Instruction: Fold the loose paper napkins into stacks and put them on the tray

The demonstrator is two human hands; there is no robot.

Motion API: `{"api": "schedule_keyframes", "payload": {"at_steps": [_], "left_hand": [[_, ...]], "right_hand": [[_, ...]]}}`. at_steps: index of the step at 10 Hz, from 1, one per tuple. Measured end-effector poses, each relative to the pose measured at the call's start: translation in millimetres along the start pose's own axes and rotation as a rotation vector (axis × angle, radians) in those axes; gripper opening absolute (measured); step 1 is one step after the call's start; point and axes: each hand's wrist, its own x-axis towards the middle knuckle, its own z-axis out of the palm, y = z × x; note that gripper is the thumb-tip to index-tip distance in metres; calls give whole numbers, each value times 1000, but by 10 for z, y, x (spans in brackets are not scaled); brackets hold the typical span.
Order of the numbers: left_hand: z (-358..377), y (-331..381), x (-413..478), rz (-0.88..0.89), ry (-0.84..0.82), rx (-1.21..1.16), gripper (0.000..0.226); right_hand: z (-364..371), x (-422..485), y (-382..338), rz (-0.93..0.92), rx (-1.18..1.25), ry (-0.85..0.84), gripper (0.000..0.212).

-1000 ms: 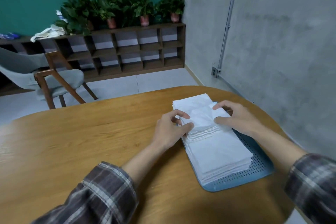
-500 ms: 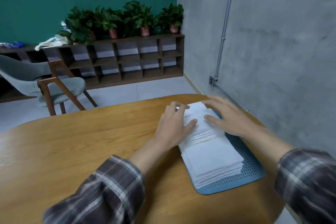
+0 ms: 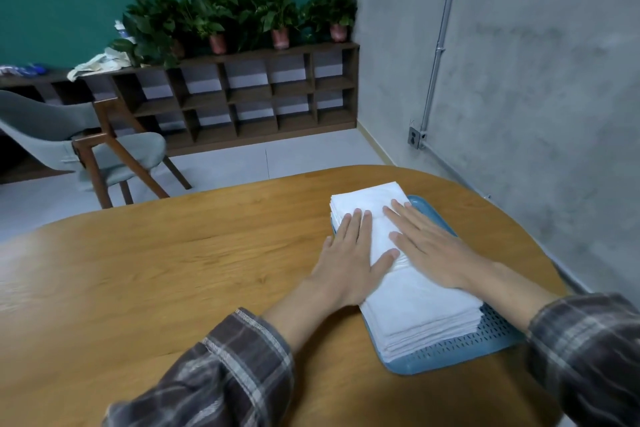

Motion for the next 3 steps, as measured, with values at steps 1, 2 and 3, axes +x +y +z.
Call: {"api": "schedule_keyframes", "payload": {"at_steps": [1, 2, 3], "left_hand": [[-69, 28, 7, -26, -63, 14, 88], [-277, 111, -1, -55, -140, 4, 89], [-486, 105, -130, -30, -74, -54, 94]], "right_hand": [[-54, -8, -21, 6, -6, -31, 59], [-212, -16, -111, 41, -43, -54, 61], [-370, -36, -287, 58, -79, -19, 65]]}}
